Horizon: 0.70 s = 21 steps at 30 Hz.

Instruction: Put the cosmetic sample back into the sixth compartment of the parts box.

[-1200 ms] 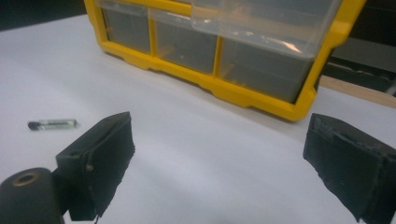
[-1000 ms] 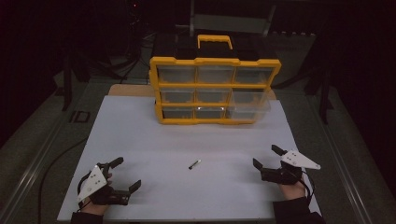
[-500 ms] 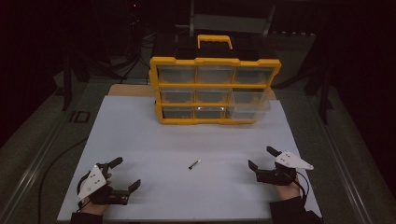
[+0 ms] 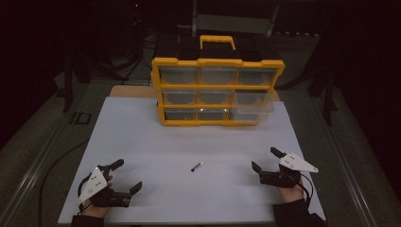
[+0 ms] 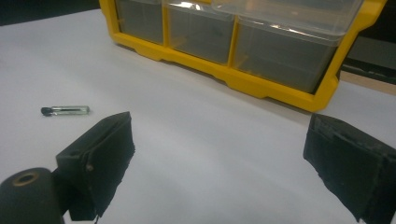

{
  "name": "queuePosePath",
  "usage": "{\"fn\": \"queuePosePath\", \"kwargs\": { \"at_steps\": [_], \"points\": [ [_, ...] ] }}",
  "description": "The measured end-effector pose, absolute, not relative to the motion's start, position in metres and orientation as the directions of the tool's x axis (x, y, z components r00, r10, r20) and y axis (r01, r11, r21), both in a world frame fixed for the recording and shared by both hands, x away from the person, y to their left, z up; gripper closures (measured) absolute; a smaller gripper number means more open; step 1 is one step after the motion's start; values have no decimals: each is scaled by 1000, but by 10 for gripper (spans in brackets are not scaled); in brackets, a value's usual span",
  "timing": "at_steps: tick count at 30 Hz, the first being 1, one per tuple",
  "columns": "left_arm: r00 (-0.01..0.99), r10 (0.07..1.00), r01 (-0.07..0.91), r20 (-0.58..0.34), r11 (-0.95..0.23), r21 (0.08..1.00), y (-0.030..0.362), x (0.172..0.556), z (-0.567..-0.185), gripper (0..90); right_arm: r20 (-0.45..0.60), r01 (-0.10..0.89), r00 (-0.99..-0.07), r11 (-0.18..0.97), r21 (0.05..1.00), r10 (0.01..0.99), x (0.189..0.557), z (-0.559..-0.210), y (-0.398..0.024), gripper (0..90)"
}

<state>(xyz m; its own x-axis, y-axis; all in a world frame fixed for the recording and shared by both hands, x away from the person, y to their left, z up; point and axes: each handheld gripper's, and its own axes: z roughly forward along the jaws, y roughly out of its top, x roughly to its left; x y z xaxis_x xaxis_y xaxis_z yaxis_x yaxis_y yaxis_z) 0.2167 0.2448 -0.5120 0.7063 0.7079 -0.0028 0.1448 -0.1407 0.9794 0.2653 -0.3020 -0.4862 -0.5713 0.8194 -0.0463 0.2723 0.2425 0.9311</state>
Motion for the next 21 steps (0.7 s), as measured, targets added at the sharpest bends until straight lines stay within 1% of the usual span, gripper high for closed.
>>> {"fn": "queuePosePath", "kwargs": {
  "at_steps": [12,16,21],
  "points": [
    [704,711,147,-12,-129,981,246,218,-510,0,-33,273,-572,228,935,820,263,-484,-304,87],
    [687,725,171,-59,-82,982,251,217,-506,0,-37,268,-571,229,936,820,263,-482,-303,86],
    [696,715,180,-64,-88,980,248,217,-494,0,-41,267,-573,233,935,819,263,-482,-301,87]
  ]
}}
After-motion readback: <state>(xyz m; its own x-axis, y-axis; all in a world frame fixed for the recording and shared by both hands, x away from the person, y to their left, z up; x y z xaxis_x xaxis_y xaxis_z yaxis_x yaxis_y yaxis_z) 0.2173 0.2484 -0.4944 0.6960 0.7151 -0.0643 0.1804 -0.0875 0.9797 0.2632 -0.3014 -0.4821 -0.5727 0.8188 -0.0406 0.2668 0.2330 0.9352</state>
